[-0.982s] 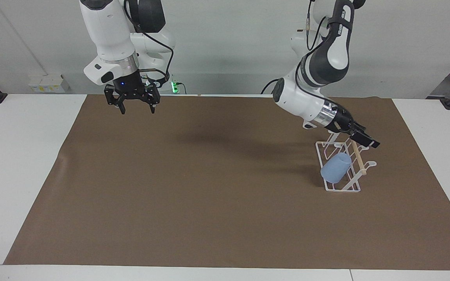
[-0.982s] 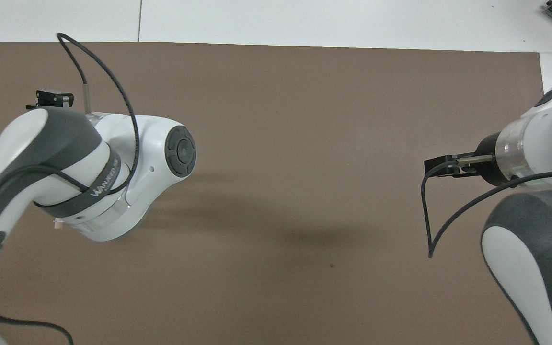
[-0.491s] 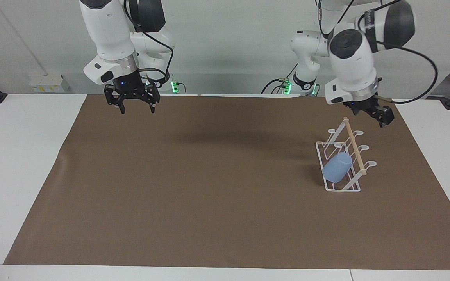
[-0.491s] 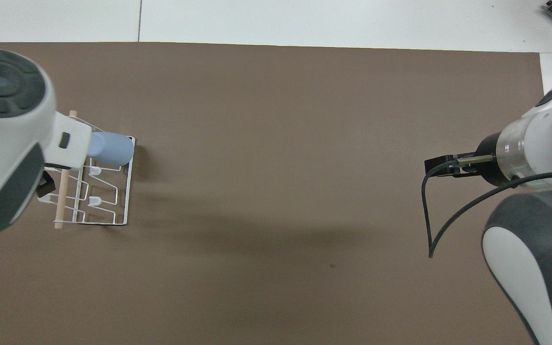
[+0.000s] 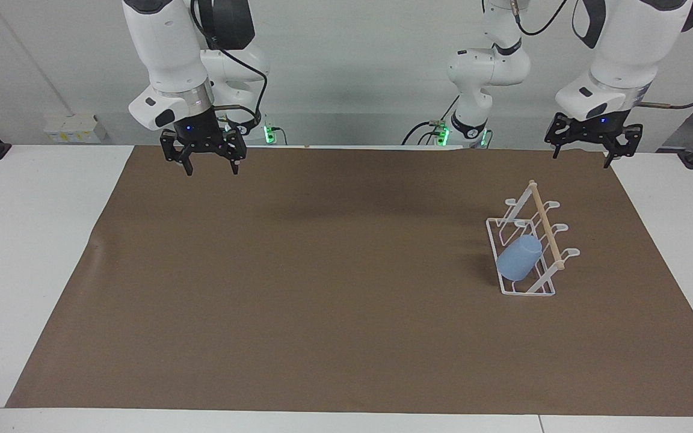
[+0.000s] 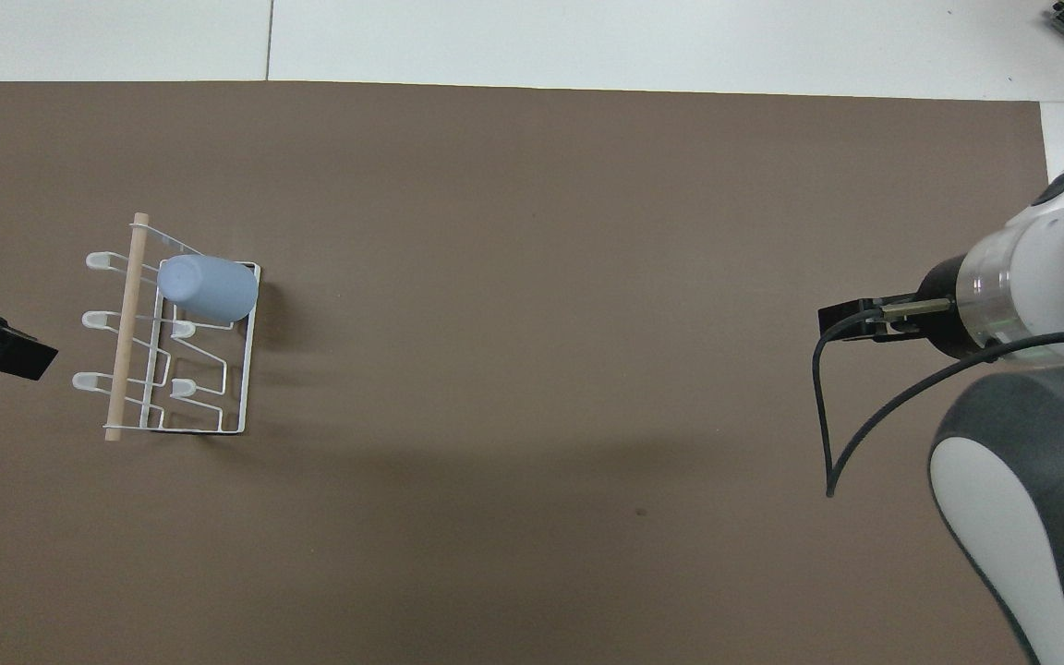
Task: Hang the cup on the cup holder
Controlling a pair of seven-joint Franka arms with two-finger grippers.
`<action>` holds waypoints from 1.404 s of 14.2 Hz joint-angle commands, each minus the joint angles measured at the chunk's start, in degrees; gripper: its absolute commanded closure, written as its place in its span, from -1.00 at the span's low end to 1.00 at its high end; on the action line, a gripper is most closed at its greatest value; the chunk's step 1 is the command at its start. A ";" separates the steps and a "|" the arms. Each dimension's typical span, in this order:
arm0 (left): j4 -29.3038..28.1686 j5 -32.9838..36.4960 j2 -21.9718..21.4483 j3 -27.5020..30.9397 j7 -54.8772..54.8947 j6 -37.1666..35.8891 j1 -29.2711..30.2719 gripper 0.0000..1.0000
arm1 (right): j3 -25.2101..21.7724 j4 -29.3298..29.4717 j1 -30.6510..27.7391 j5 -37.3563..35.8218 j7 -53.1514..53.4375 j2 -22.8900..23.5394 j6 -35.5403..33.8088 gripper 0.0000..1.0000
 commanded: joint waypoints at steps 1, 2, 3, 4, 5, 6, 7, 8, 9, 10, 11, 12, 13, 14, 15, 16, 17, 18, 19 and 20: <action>2.67 -2.50 -0.19 -0.97 -1.50 0.33 1.57 -1.00 | 0.58 -1.36 -1.21 0.89 -1.60 -1.23 1.32 -1.00; 2.68 -2.68 -0.37 -1.32 -1.41 0.24 1.49 -1.00 | 0.58 -1.36 -1.21 1.15 -1.42 -1.14 1.32 -1.00; 2.50 -3.11 -0.89 -1.50 -1.50 0.15 1.14 -1.00 | 0.58 -1.36 -1.21 1.33 -1.25 -1.14 1.23 -1.00; 2.59 -4.69 -1.07 -1.50 -1.58 0.24 1.05 -1.00 | 0.58 -1.36 -1.21 1.42 -1.16 -1.14 1.14 -1.00; 2.59 -7.05 -1.07 -1.33 -1.76 0.33 1.66 -1.00 | 0.58 -1.36 -1.21 1.33 -1.24 -1.14 0.97 -1.00; 2.59 -8.12 -1.07 -0.98 -2.54 0.41 1.75 -1.00 | 0.58 -1.36 -1.21 1.42 -1.24 -1.14 0.53 -1.00; 2.59 -8.13 -0.99 -0.89 -2.90 0.59 1.49 -1.00 | 0.58 -1.36 -1.21 1.42 -1.24 -1.23 0.44 -1.00; 2.59 -8.13 -0.90 -0.45 -3.43 0.59 0.70 -1.00 | 0.58 -1.36 -1.30 1.42 -1.24 -1.23 0.35 -1.00; 2.68 -8.13 -0.64 0.51 -4.82 0.33 -0.52 -1.00 | 0.58 -1.36 -1.38 1.42 -1.24 -1.23 0.35 -1.00; 2.68 -8.04 -0.63 2.78 -5.27 0.15 -3.15 -1.00 | 0.58 -1.36 -1.38 1.42 -1.24 -1.23 0.35 -1.00; 2.68 -8.21 -0.55 5.68 -5.28 0.15 -4.83 -1.00 | 0.58 -1.36 -1.38 1.42 -1.33 -1.14 0.26 -1.00; 2.85 -8.30 -0.11 6.92 -5.28 -0.37 -5.80 -1.00 | 0.58 -1.27 -1.30 1.42 -1.24 -1.23 0.26 -1.00; 3.98 -8.04 0.50 7.02 -5.28 -1.94 -5.37 -1.00 | 0.58 -1.01 -1.30 1.42 -1.24 -1.40 0.26 -1.00; 6.78 -7.87 1.47 6.94 -5.28 -3.44 -5.20 -1.00 | 0.49 -0.66 -1.38 1.42 -1.42 -1.41 0.35 -1.00; 7.94 -7.78 1.91 6.94 -5.28 -4.32 -4.58 -1.00 | 0.40 -0.22 -1.38 1.42 -1.42 -1.32 0.35 -1.00; 8.12 -7.78 1.92 6.76 -5.28 -4.51 -3.97 -1.00 | 0.40 0.30 -1.65 1.42 -1.33 -1.32 0.35 -1.00; 8.13 -8.04 1.57 6.67 -5.28 -4.33 -3.79 -1.00 | 0.40 0.57 -1.91 1.42 -1.33 -1.32 0.35 -1.00; 8.04 -8.21 1.39 6.76 -5.36 -4.42 -3.79 -1.00 | 0.40 1.27 -1.91 1.42 -1.24 -1.40 0.26 -1.00; 7.78 -8.48 1.13 6.85 -5.36 -4.33 -3.79 -1.00 | 0.49 2.06 -1.91 1.42 -1.16 -1.32 0.09 -1.00; 7.69 -8.83 1.04 6.93 -5.45 -4.42 -3.79 -1.00 | 0.40 2.50 -1.91 1.42 -1.16 -1.32 0.09 -1.00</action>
